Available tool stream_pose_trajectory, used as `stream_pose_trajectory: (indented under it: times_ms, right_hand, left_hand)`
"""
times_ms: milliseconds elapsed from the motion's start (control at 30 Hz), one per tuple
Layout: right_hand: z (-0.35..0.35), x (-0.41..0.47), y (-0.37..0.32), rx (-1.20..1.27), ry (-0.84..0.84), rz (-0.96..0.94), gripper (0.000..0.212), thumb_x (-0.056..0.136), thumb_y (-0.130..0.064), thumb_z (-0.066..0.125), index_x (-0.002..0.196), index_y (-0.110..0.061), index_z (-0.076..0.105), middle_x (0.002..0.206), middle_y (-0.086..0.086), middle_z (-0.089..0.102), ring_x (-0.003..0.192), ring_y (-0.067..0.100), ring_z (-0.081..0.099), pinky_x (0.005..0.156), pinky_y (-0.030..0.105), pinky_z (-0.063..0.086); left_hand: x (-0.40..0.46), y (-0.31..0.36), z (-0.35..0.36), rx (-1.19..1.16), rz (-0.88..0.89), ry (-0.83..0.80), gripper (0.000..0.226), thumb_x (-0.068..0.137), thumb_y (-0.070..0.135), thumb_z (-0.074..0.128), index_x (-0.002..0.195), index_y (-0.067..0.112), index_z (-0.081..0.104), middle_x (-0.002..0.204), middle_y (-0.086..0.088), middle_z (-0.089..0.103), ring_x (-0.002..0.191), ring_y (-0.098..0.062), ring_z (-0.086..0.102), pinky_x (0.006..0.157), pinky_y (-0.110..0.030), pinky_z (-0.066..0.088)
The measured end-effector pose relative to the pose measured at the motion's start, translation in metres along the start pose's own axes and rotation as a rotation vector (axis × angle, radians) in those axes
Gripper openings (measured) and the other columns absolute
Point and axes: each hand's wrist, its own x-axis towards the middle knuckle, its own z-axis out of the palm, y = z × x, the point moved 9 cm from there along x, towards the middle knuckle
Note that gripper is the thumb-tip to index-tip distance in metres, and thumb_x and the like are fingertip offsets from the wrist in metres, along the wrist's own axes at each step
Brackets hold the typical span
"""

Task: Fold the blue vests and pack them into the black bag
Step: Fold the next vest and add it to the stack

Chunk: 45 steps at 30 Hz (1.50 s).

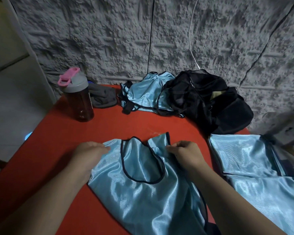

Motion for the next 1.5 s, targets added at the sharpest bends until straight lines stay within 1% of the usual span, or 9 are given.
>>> stream_pose_trajectory:
  times_ms: [167,300,500,633,800,1067,1200,1300,1500]
  right_hand:
    - [0.01,0.002,-0.004,0.107,-0.073,0.001,0.016,0.085,-0.012,0.079,0.079,-0.008,0.065,0.055,0.006,0.055,0.043,0.015,0.044,0.045,0.021,0.037]
    - [0.016,0.007,0.001,0.12,-0.097,0.022,0.023,0.078,-0.018,0.086,0.086,-0.008,0.067,0.065,0.009,0.064,0.058,0.021,0.057,0.06,0.034,0.05]
    - [0.02,0.004,0.007,0.085,-0.133,0.104,0.043,0.069,-0.023,0.09,0.091,0.008,0.068,0.082,0.033,0.069,0.065,0.032,0.063,0.066,0.06,0.058]
    - [0.022,0.0,-0.002,0.127,-0.153,0.048,0.024,0.08,-0.016,0.083,0.074,-0.002,0.064,0.062,0.016,0.056,0.047,0.021,0.048,0.046,0.028,0.042]
    - [0.013,-0.002,-0.022,0.17,-0.13,-0.082,0.037,0.086,-0.008,0.075,0.056,-0.015,0.057,0.052,0.007,0.046,0.041,0.016,0.034,0.04,0.02,0.026]
    - [0.001,-0.03,-0.061,0.319,-0.115,-0.26,0.011,0.086,0.007,0.069,0.083,-0.002,0.074,0.078,0.021,0.071,0.07,0.03,0.066,0.073,0.043,0.056]
    - [-0.007,-0.065,-0.08,0.371,-0.144,-0.309,0.018,0.091,0.006,0.064,0.092,-0.004,0.079,0.083,0.029,0.068,0.076,0.033,0.059,0.077,0.047,0.051]
    - [-0.023,-0.103,-0.102,0.434,-0.174,-0.348,0.013,0.089,0.004,0.065,0.094,0.002,0.077,0.09,0.029,0.073,0.076,0.032,0.067,0.075,0.042,0.057]
    - [-0.071,-0.177,-0.153,0.572,-0.141,-0.437,0.012,0.085,0.005,0.068,0.087,-0.001,0.078,0.084,0.021,0.074,0.071,0.029,0.069,0.07,0.036,0.057]
  left_hand:
    - [-0.003,-0.002,0.001,-0.229,-0.091,-0.031,0.033,0.082,0.004,0.079,0.109,0.007,0.06,0.105,-0.018,0.067,0.092,-0.03,0.067,0.079,-0.042,0.057]
    - [-0.01,-0.009,0.01,-0.275,-0.221,-0.138,0.007,0.084,0.003,0.075,0.087,0.001,0.07,0.076,-0.016,0.074,0.056,-0.024,0.071,0.064,-0.036,0.056]
    - [-0.019,-0.013,0.018,-0.269,-0.347,-0.257,0.006,0.086,0.006,0.071,0.088,0.0,0.072,0.074,-0.013,0.074,0.061,-0.027,0.071,0.072,-0.04,0.056]
    - [-0.023,-0.01,0.02,-0.285,-0.346,-0.286,0.006,0.081,0.005,0.072,0.081,0.001,0.077,0.079,-0.015,0.075,0.063,-0.028,0.072,0.078,-0.04,0.057]
    - [-0.023,0.004,0.016,-0.27,-0.216,-0.279,0.019,0.079,0.007,0.078,0.097,0.002,0.074,0.092,-0.016,0.077,0.082,-0.032,0.073,0.085,-0.043,0.058]
    - [-0.033,0.043,-0.023,-0.056,0.35,-0.111,0.06,0.073,0.05,0.077,0.096,-0.004,0.064,0.085,-0.014,0.069,0.078,-0.023,0.061,0.074,-0.041,0.047]
    - [-0.07,0.066,-0.034,-0.121,0.494,-0.124,0.01,0.094,0.018,0.069,0.099,0.012,0.076,0.095,-0.011,0.077,0.088,-0.019,0.071,0.081,-0.036,0.054]
    - [-0.102,0.08,-0.043,-0.195,0.532,-0.134,0.011,0.096,0.013,0.065,0.1,0.013,0.075,0.093,-0.004,0.078,0.083,-0.011,0.071,0.071,-0.023,0.053]
    - [-0.166,0.117,-0.076,-0.356,0.568,-0.159,0.013,0.096,0.01,0.063,0.098,0.01,0.076,0.1,-0.016,0.075,0.091,-0.024,0.069,0.088,-0.042,0.051]
